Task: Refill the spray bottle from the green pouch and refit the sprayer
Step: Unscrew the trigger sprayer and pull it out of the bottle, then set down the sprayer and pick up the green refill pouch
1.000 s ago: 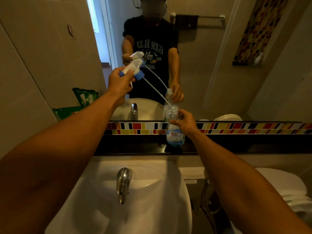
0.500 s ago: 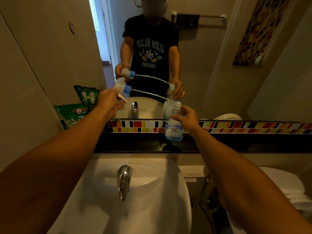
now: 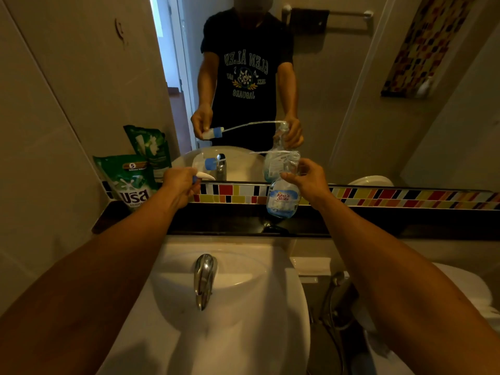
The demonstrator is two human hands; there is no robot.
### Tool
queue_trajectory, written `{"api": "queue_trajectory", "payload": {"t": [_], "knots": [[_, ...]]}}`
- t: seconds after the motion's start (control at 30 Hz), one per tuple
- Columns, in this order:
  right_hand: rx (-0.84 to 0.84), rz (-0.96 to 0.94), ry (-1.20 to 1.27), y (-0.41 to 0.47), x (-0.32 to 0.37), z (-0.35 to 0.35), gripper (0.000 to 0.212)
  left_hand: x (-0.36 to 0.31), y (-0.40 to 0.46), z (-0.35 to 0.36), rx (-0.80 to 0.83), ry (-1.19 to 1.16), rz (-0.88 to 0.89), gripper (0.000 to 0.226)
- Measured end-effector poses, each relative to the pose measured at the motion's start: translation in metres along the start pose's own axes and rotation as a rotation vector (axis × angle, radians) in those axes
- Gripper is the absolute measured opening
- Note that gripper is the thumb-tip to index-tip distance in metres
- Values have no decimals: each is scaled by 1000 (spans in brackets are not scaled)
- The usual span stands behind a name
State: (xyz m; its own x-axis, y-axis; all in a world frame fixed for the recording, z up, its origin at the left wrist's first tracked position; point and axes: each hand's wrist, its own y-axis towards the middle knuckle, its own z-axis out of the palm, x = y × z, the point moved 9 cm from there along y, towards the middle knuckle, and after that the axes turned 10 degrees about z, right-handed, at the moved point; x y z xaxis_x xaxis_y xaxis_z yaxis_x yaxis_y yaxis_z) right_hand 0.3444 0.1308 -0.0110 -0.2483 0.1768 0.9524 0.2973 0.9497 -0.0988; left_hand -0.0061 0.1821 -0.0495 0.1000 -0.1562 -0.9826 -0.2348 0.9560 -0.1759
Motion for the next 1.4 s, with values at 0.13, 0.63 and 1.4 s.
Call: {"api": "queue_trajectory", "payload": {"t": [0.13,0.63,1.4], "knots": [[-8,-13,0,0,-2,0,36,17,-4,-1,-23,-66,-37,22],[106,-54,-71,-2,-16,49,38,94,22,-38,-137,11,-121,18],[193,-130,-125,26,-20,149,51,149,50,-29,-58,472,32,21]]}}
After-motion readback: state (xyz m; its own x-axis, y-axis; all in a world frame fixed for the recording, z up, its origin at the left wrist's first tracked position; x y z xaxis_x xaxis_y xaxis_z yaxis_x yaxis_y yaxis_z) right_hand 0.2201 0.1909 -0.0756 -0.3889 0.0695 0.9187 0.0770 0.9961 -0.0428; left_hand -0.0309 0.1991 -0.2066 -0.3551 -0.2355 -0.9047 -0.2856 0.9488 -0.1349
